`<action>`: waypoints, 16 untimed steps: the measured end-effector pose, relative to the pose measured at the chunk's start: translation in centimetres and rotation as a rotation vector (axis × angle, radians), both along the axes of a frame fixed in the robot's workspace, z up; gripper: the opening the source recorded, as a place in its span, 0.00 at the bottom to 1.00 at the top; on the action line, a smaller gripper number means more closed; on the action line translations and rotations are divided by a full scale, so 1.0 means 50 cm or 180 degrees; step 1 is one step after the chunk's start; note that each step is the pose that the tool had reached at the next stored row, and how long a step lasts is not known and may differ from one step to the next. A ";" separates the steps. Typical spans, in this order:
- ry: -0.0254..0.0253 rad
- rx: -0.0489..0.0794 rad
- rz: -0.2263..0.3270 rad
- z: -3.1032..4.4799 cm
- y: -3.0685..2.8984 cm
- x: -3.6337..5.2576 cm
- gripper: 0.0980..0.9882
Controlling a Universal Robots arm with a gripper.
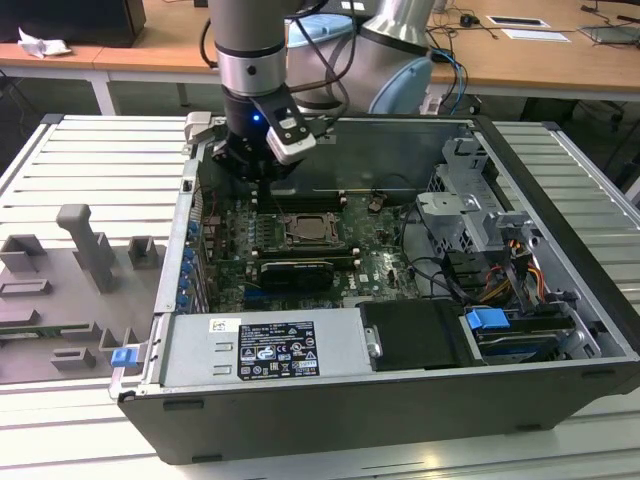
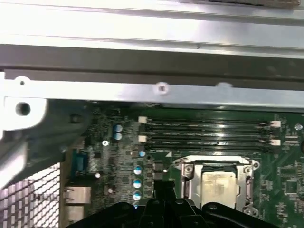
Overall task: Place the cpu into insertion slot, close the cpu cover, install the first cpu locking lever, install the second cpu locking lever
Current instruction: 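Install the first cpu locking lever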
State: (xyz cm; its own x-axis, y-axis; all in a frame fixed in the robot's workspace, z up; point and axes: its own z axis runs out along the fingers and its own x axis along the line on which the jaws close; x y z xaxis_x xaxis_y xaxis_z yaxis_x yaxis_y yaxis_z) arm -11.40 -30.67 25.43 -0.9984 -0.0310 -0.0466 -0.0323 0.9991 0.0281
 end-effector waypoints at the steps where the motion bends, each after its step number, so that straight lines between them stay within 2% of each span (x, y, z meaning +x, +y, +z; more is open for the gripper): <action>1: 0.0000 0.0000 0.0000 0.000 0.000 -0.004 0.01; 5: 0.0000 0.0000 0.0000 0.002 0.003 -0.016 0.01; 12: 0.0000 0.0001 0.0000 0.003 0.036 -0.018 0.01; 16: 0.0010 0.0000 0.0000 0.003 0.036 -0.001 0.01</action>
